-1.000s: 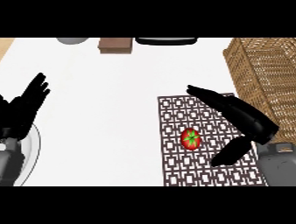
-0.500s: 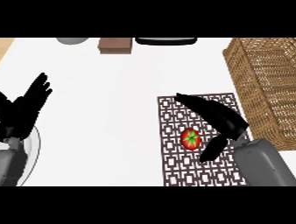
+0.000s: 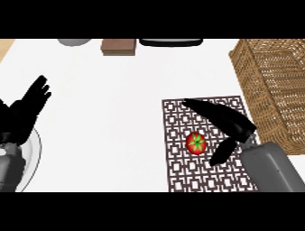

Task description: Pick the tomato from the placemat and place it in the basket

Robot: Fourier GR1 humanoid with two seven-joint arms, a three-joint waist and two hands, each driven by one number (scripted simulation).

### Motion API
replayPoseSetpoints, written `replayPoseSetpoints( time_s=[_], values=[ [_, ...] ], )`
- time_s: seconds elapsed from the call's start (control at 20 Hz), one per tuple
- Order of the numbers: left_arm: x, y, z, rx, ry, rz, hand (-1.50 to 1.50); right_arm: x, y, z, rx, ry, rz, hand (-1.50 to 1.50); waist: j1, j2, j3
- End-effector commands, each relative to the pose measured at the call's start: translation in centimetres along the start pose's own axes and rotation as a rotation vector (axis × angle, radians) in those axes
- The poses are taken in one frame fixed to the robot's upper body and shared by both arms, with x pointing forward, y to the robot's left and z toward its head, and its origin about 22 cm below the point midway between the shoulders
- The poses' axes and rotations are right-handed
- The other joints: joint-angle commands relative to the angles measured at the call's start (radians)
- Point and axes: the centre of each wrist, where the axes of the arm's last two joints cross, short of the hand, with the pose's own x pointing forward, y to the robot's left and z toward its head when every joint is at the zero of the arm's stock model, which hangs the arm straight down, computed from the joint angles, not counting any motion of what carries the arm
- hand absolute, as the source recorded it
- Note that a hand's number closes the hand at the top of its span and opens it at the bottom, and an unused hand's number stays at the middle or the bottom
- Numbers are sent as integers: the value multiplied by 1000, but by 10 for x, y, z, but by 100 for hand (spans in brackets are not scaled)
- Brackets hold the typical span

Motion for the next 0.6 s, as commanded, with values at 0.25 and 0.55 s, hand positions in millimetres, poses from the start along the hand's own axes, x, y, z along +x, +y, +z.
replayPoseSetpoints(
  time_s=[0.25, 0.55],
  values=[
    [7, -3, 3, 3, 5, 17, 0, -13, 12, 8, 29, -66, -55, -150, -2, 0, 0],
    [0, -5, 4, 3, 7, -9, 0, -10, 21, 16, 31, -54, 5, -150, -2, 0, 0]
  ],
)
